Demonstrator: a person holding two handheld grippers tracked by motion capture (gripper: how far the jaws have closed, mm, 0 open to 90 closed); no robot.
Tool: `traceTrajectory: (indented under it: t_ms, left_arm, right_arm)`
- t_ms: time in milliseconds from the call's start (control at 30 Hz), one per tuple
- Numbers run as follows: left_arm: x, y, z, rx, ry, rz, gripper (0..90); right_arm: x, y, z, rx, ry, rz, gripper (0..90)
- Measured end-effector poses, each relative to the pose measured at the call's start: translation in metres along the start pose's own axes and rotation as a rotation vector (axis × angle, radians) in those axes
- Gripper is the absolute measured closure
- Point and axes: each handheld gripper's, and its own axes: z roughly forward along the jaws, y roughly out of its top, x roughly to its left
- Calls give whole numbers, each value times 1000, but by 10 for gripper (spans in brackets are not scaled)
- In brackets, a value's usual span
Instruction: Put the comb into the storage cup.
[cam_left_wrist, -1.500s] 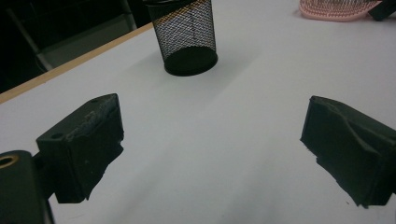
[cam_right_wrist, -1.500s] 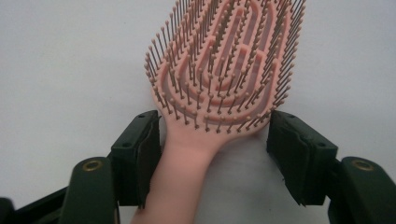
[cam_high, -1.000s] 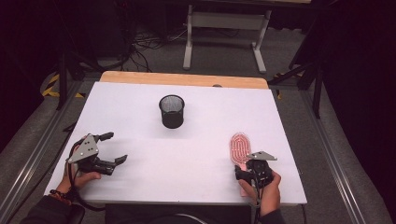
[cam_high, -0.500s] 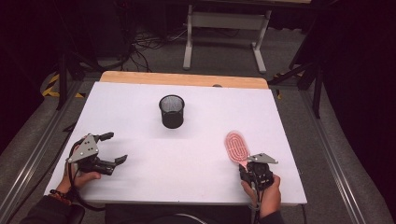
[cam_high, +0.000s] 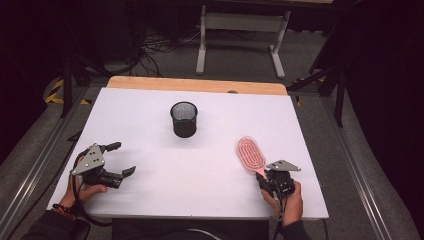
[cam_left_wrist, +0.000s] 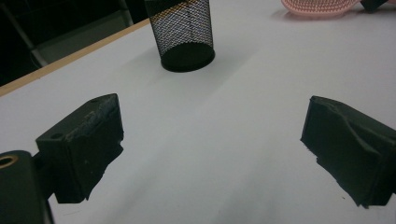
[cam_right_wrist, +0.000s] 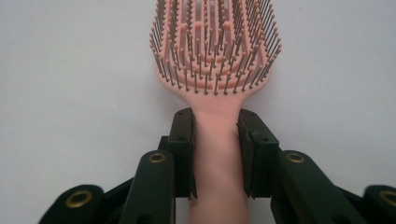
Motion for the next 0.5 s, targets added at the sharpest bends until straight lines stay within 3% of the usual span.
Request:
traceTrajectory:
  t_ms: [133,500]
  left_arm:
    - [-1,1,1,4,1,1,63]
    - [-6,5,11,16,-17,10,68]
  right_arm:
    - [-6,1,0,-24,7,-13,692]
    - [-12,9,-15,-185,3,-42,692]
